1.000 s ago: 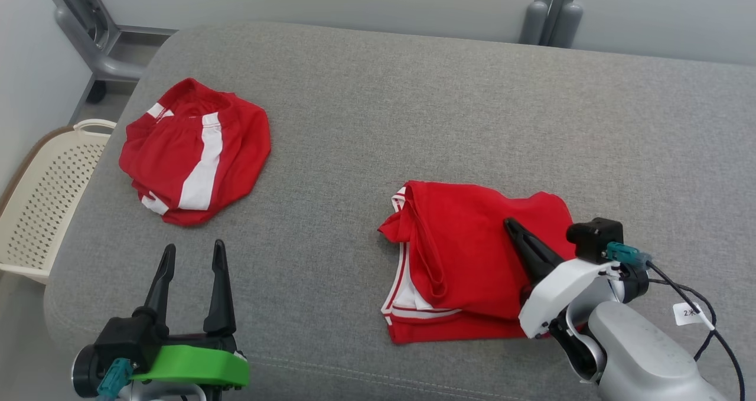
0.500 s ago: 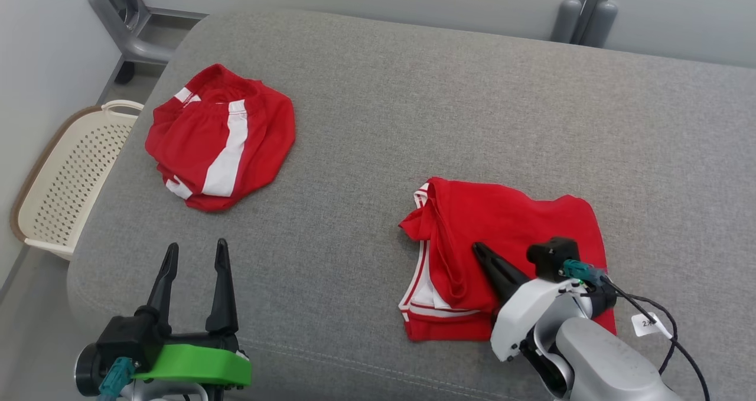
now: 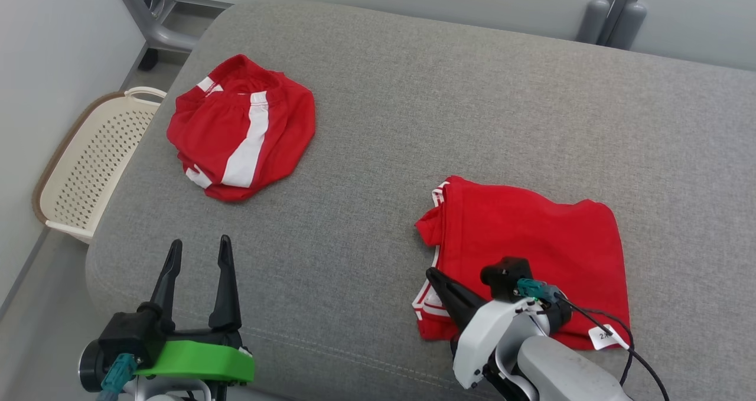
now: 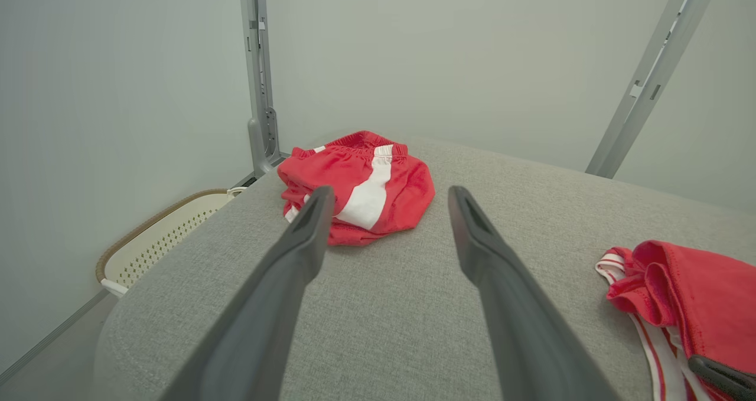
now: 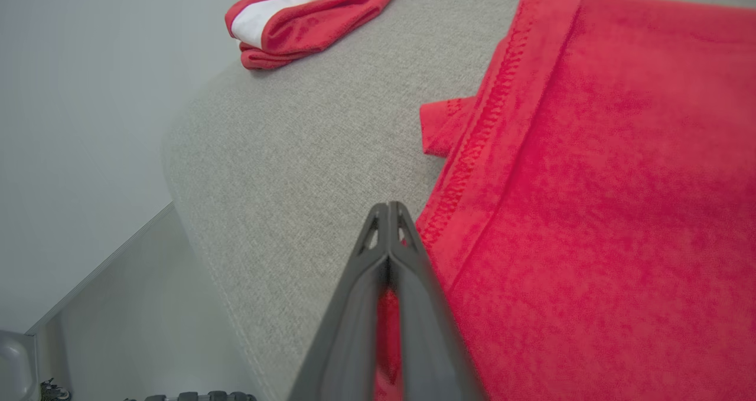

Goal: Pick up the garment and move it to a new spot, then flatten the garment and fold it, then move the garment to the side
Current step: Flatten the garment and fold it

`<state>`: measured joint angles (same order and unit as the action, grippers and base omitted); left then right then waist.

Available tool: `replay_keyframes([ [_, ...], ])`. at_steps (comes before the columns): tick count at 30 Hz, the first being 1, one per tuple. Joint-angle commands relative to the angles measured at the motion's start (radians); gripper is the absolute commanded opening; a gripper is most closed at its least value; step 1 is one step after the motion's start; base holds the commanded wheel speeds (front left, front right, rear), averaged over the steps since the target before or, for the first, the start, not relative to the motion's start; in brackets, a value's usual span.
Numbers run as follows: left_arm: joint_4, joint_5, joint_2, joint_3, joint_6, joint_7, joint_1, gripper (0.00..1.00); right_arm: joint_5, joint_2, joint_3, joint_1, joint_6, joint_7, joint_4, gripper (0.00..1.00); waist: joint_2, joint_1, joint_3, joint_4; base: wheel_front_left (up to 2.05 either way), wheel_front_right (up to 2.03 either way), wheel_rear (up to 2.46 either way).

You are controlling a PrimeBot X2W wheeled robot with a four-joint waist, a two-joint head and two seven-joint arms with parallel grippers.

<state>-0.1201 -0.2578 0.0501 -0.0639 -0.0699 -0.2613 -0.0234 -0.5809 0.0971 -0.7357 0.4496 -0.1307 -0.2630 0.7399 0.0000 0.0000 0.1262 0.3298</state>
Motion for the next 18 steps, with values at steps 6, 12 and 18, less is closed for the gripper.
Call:
replay_keyframes([
  [6, 0.003, -0.01, 0.001, 0.002, 0.012, -0.003, -0.009, 1.0, -0.036, -0.001, -0.017, -0.001, 0.0, -0.004, -0.015, 0.0, 0.0, 0.0, 0.0, -0.001, 0.0, 0.0, 0.0],
  [12, 0.007, -0.007, 0.001, 0.009, 0.014, -0.003, -0.003, 1.0, -0.062, 0.026, 0.028, -0.011, 0.0, -0.004, -0.091, 0.0, 0.0, 0.0, -0.003, -0.018, 0.0, 0.0, 0.0],
  [18, 0.016, 0.001, 0.001, 0.02, 0.014, -0.003, 0.007, 1.0, -0.025, 0.08, 0.194, -0.058, 0.0, -0.004, -0.217, 1.0, 0.0, 0.0, -0.006, -0.049, 0.0, 0.0, 0.0],
])
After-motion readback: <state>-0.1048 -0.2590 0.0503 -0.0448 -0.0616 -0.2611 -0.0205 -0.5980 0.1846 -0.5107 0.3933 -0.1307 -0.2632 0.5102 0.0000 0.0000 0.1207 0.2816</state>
